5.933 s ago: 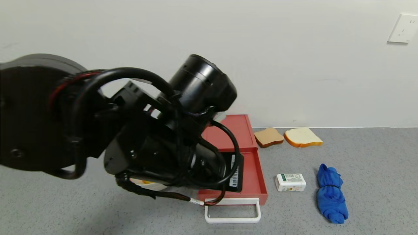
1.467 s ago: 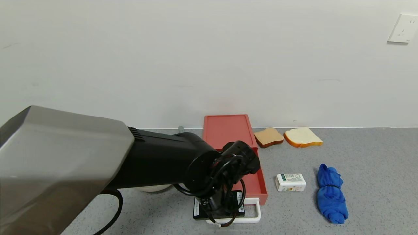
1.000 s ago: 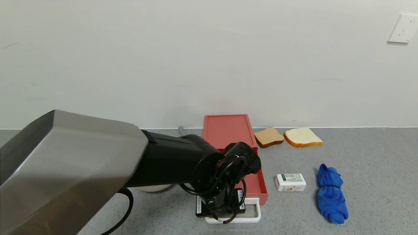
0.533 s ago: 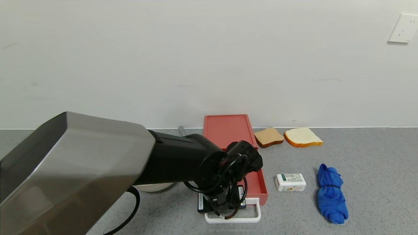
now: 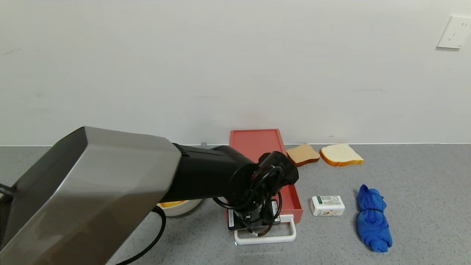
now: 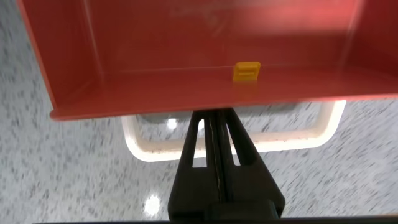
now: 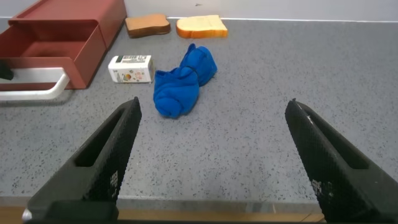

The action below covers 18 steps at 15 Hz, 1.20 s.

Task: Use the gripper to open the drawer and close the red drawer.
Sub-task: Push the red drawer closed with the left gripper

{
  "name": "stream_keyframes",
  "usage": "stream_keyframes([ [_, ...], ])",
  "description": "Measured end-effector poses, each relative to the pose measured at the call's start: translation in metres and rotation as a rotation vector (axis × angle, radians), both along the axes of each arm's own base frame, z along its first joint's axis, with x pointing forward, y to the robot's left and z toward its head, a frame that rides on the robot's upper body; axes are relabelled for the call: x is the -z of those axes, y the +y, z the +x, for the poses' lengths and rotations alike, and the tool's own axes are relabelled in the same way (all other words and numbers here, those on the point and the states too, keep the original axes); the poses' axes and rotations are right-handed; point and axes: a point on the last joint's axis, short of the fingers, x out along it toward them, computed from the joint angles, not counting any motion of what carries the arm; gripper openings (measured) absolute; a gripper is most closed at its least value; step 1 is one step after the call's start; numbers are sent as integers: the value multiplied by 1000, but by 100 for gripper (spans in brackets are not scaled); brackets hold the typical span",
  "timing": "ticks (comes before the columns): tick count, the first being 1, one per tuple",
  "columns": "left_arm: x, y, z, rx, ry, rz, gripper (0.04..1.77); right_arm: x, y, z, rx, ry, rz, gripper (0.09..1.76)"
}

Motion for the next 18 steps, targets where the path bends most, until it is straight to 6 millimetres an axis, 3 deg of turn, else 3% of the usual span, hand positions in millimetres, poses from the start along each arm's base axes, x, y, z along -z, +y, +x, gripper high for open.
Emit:
stream_keyframes([
  [18, -9, 0, 40, 11, -134, -35, 11, 0, 0, 0, 0, -1, 0, 171],
])
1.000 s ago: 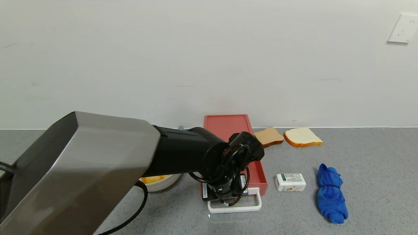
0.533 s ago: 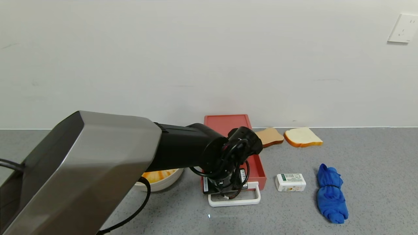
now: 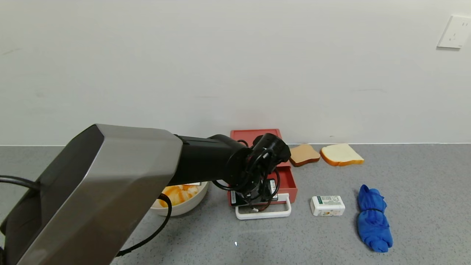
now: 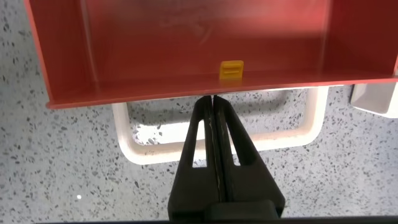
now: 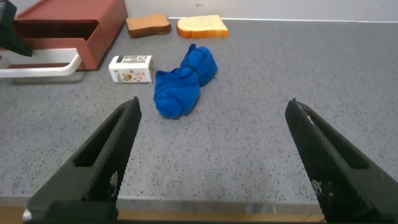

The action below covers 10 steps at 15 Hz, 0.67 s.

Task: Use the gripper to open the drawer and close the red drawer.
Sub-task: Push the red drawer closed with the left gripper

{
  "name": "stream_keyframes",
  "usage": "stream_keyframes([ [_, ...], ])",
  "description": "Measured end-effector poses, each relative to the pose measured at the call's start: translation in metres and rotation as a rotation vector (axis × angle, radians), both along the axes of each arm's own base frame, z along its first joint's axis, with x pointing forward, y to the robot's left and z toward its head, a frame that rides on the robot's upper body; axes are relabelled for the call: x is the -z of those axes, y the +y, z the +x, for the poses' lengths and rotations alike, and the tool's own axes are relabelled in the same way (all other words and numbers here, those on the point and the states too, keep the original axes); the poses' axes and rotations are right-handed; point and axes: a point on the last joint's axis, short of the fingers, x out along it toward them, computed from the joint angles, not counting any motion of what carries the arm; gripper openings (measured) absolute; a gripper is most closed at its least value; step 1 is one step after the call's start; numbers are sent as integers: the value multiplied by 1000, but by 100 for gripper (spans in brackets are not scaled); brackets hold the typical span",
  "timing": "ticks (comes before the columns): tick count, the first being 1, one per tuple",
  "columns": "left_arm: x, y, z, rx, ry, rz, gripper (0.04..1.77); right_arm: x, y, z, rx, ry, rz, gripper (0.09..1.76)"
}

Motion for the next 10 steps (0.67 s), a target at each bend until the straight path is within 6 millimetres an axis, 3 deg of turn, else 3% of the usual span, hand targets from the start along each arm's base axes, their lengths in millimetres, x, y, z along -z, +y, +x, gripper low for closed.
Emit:
stream_keyframes([
  [10, 0, 5, 25, 34, -138, 10, 11, 0, 0, 0, 0, 0, 0, 171],
])
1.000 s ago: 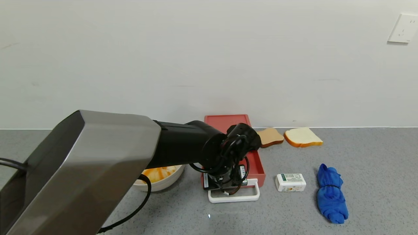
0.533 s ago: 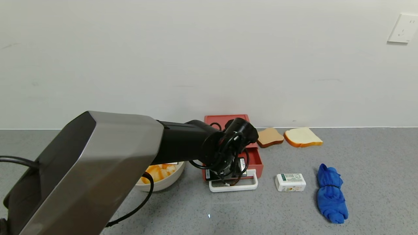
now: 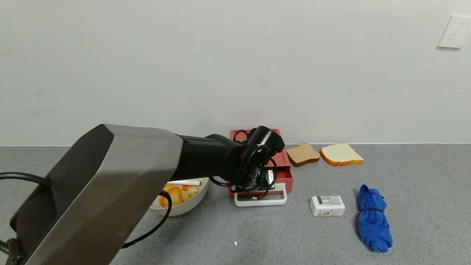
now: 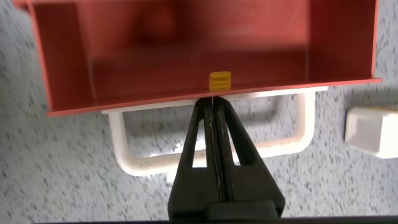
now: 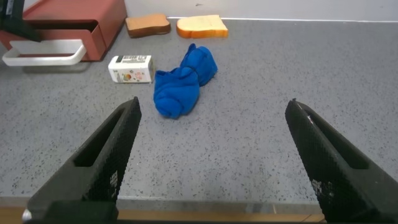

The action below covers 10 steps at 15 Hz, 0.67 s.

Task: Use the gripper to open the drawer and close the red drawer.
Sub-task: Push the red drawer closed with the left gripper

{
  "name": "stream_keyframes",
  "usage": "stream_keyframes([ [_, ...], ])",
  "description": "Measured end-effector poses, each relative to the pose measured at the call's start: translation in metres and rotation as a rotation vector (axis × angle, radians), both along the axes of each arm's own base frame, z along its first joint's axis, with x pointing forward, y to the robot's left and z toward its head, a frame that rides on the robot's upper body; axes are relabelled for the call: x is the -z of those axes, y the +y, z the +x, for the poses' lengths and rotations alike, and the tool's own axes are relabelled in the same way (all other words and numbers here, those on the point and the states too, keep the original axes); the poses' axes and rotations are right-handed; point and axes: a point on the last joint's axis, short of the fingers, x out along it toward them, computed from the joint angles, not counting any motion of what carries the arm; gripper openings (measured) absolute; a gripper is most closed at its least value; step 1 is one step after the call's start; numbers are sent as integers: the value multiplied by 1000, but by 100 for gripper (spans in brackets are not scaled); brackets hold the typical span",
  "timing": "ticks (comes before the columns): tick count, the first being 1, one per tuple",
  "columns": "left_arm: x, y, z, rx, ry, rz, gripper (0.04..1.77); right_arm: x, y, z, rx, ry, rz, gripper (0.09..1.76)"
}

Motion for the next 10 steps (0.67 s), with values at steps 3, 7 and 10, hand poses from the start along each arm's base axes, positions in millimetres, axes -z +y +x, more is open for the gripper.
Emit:
stream_keyframes([
  [3, 0, 1, 5, 2, -13, 4, 11, 0, 0, 0, 0, 0, 0, 171],
  [7, -1, 3, 12, 11, -28, 11, 11, 0, 0, 0, 0, 0, 0, 171],
  [10, -1, 5, 19, 12, -44, 13, 11, 0, 0, 0, 0, 0, 0, 171],
])
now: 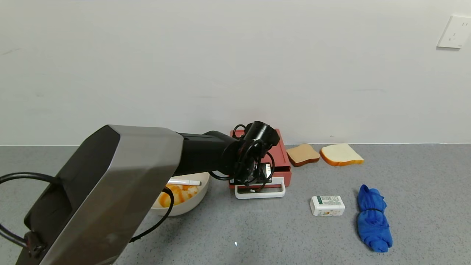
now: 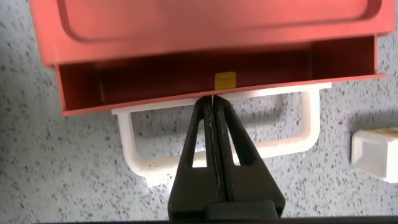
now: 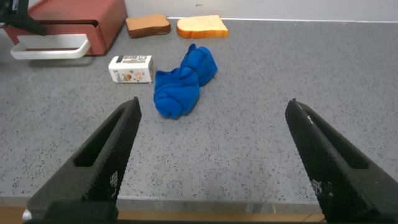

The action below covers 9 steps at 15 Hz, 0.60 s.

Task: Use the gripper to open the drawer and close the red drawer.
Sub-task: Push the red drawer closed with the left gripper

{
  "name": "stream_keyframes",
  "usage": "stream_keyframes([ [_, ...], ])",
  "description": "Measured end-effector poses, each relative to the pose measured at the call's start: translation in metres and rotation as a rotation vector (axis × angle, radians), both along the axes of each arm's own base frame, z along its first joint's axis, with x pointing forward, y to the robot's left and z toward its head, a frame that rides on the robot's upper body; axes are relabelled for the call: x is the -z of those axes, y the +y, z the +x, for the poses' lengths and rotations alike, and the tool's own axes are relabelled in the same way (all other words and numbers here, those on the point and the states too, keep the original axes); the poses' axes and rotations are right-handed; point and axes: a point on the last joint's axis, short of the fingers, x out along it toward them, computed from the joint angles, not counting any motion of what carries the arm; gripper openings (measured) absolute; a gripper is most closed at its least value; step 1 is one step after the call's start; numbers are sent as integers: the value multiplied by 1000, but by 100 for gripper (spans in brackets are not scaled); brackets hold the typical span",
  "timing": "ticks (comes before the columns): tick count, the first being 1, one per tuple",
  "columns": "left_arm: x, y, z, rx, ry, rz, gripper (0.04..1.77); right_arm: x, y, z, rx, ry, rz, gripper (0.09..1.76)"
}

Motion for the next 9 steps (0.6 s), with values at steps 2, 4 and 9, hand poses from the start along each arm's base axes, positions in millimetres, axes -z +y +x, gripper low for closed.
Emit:
stream_keyframes([
  [2, 1, 1, 6, -2, -12, 2, 11, 0, 0, 0, 0, 0, -1, 171],
  [4, 2, 2, 12, 1, -41, 0, 11, 0, 0, 0, 0, 0, 0, 171],
  [9, 7, 3, 19, 6, -54, 10, 11, 0, 0, 0, 0, 0, 0, 171],
])
